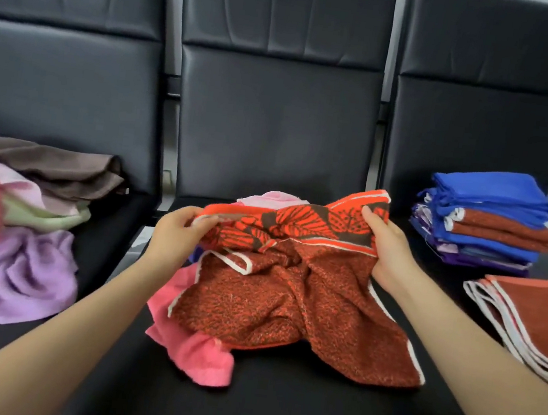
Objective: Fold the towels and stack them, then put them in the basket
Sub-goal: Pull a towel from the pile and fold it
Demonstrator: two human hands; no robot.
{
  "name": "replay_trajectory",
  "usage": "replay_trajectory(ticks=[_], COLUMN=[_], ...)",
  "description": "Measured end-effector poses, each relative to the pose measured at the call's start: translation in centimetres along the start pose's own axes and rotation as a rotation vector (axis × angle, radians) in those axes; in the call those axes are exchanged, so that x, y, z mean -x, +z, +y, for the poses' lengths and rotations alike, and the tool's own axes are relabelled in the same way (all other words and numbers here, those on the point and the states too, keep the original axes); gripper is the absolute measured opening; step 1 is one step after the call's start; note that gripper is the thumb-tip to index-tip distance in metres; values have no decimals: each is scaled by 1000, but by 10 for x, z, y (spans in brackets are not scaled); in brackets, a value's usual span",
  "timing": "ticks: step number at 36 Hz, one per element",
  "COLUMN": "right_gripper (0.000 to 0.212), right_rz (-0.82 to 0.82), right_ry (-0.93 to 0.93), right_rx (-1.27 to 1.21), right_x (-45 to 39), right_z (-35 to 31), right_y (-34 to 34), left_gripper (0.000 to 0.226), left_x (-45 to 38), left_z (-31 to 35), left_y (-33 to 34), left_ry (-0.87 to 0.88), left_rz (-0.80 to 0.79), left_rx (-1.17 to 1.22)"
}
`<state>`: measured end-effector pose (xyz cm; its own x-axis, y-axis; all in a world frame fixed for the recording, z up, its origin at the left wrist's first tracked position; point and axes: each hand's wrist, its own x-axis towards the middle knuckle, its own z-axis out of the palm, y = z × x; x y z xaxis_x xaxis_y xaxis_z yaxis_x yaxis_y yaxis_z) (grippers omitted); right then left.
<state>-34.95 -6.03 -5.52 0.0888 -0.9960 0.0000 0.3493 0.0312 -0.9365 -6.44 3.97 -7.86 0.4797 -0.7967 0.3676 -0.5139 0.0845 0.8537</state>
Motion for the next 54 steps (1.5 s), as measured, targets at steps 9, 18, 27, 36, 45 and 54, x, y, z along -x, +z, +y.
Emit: replay_trajectory(ticks=[9, 18, 27, 36, 45, 54], right_gripper=[12, 69, 53, 74, 27, 74], right_rz=[51, 221, 198, 172, -224, -568], right_ry=[-81, 51, 77, 173, 332, -89], right_rx=[91, 683, 953, 750, 559, 1345], right_x=[-67, -93, -5, 53, 91, 107], right_z=[-39, -2, 16, 10, -12, -1], right_y=[26, 18, -23, -50, -72, -103], left_gripper=[10, 56, 45, 37, 23, 11], left_x=[-92, -121, -15, 57, 88, 114], left_z=[34, -2, -11, 3, 24, 31], left_y=[1, 40, 23, -1, -14, -30], left_ry=[-282, -414, -367, -321, -369, -23], left_rz=[104, 32, -86, -171, -344, -470], left_rx=[455, -9, -221, -170, 56, -68])
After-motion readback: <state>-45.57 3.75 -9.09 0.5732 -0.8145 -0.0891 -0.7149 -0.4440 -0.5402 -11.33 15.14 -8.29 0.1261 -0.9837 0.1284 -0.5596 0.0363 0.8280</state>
